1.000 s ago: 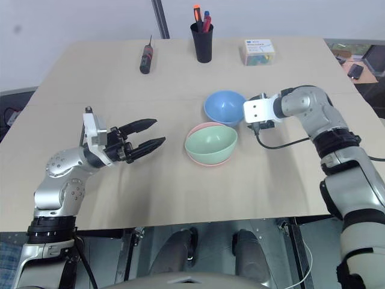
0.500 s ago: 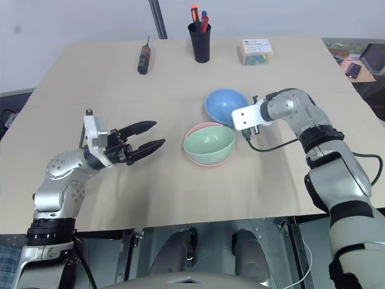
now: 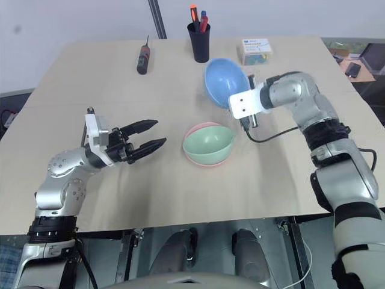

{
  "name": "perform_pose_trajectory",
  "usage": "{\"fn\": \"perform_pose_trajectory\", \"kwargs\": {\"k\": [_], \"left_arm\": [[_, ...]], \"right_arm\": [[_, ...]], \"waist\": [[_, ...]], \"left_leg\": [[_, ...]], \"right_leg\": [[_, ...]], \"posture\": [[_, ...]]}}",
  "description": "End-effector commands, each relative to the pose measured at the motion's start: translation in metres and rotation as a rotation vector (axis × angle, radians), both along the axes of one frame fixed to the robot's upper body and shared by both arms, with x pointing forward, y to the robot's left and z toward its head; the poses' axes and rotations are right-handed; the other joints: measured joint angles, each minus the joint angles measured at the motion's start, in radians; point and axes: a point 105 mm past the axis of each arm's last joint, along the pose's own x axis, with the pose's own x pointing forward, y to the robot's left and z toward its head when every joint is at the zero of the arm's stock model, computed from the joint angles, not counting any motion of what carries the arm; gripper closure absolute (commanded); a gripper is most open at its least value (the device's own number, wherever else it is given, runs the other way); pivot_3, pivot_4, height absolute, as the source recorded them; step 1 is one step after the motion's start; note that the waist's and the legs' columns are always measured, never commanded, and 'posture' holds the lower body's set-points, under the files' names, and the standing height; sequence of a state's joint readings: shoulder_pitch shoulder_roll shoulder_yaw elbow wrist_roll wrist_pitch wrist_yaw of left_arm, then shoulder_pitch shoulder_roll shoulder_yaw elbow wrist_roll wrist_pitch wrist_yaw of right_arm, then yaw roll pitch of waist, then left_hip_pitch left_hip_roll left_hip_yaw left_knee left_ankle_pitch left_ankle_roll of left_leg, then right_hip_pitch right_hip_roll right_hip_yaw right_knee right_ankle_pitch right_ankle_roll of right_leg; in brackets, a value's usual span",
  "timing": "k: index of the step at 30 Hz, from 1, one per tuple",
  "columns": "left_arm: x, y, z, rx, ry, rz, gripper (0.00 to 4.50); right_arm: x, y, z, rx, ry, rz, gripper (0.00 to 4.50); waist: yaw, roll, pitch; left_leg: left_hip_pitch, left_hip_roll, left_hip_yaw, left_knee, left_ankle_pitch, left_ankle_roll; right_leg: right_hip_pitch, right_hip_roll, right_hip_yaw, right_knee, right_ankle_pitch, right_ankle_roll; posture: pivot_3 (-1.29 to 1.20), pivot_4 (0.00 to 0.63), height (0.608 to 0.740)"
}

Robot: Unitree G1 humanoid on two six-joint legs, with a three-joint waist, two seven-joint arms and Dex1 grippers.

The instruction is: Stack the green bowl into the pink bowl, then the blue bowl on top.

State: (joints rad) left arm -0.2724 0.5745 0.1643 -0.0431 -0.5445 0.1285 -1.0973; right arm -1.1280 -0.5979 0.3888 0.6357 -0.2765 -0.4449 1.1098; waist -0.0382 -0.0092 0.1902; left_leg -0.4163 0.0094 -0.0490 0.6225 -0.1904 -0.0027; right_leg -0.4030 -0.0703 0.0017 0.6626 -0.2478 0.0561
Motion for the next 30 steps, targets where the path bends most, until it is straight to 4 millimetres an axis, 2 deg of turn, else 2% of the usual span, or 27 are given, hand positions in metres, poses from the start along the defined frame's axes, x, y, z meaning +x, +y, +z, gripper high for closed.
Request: {"fn": "perform_pose_trajectory", "kwargs": {"k": [1,3,7,11,18,20,22,23,24,27,30], "left_arm": [[0.001,0.0,0.007,0.001,-0.031,-0.011,1.31],[0.003,-0.001,0.007,0.003,-0.031,-0.017,1.31],[0.005,-0.002,0.007,0.006,-0.029,-0.029,1.31],[0.007,-0.004,0.006,0.007,-0.026,-0.037,1.31],[0.008,-0.007,0.005,0.005,-0.025,-0.055,1.31],[0.009,-0.007,0.004,0.006,-0.025,-0.056,1.31],[0.009,-0.007,0.004,0.009,-0.024,-0.058,1.31],[0.009,-0.007,0.004,0.012,-0.026,-0.059,1.31],[0.009,-0.007,0.004,0.015,-0.024,-0.06,1.31],[0.009,-0.007,0.003,0.022,-0.018,-0.059,1.31],[0.009,-0.006,0.003,0.023,-0.013,-0.047,1.31]], "right_arm": [[-0.025,0.012,0.044,0.117,-0.028,0.068,4.49],[-0.048,0.019,0.051,0.152,0.04,0.116,4.49],[-0.086,0.023,0.049,0.155,0.175,0.178,4.49],[-0.108,0.022,0.043,0.134,0.254,0.189,4.49],[-0.112,0.019,0.034,0.115,0.293,0.142,4.49],[-0.114,0.018,0.033,0.108,0.305,0.134,3.76],[-0.114,0.016,0.033,0.109,0.302,0.122,3.26],[-0.114,0.016,0.032,0.111,0.299,0.111,2.66],[-0.112,0.015,0.032,0.117,0.293,0.098,2.37],[-0.11,0.01,0.033,0.139,0.284,0.061,2.37],[-0.105,0.004,0.038,0.238,0.275,0.008,2.37]], "waist": [[0.0,0.0,0.0],[0.003,0.0,0.0],[0.006,0.0,0.0],[0.009,0.0,0.0],[0.006,0.0,0.0],[0.006,0.0,0.0],[0.006,0.0,0.0],[0.006,0.0,0.0],[0.007,0.0,0.0],[0.007,0.0,0.0],[0.007,0.0,0.0]], "left_leg": [[0.0,0.0,0.0,0.0,0.0,0.0],[0.0,0.0,0.0,0.0,0.0,0.0],[0.0,0.0,-0.001,0.0,0.0,0.0],[0.0,0.0,-0.001,0.001,0.0,0.0],[0.0,0.0,-0.001,0.002,0.0,0.0],[0.0,0.0,0.0,0.002,0.0,0.0],[0.0,0.0,-0.001,0.002,0.0,0.0],[0.0,0.0,-0.001,0.002,0.0,0.0],[0.0,0.0,-0.001,0.002,0.0,0.0],[0.0,0.0,0.0,0.002,0.0,0.0],[0.0,0.0,-0.001,0.002,0.0,0.0]], "right_leg": [[0.0,0.0,0.0,0.0,0.0,0.0],[0.0,0.0,0.0,0.0,0.0,0.0],[0.0,0.0,-0.001,0.0,0.0,0.0],[0.0,0.0,-0.001,0.0,0.0,0.0],[0.0,0.0,-0.001,0.001,0.0,0.0],[0.0,0.0,-0.001,0.0,0.0,0.0],[0.0,0.0,-0.001,0.0,0.0,0.0],[0.0,0.0,-0.001,0.0,0.0,0.0],[0.0,0.0,-0.001,0.0,0.0,0.0],[0.0,0.0,-0.001,0.0,0.0,0.0],[0.0,0.0,-0.001,0.0,0.0,0.0]], "posture": [[0.0,0.15,0.74],[0.0,0.15,0.74],[0.0,0.15,0.74],[0.0,0.15,0.74],[0.0,0.15,0.74],[0.0,0.15,0.74],[0.0,0.15,0.74],[0.0,0.15,0.74],[0.0,0.15,0.74],[0.0,0.15,0.74],[0.0,0.15,0.74]]}}
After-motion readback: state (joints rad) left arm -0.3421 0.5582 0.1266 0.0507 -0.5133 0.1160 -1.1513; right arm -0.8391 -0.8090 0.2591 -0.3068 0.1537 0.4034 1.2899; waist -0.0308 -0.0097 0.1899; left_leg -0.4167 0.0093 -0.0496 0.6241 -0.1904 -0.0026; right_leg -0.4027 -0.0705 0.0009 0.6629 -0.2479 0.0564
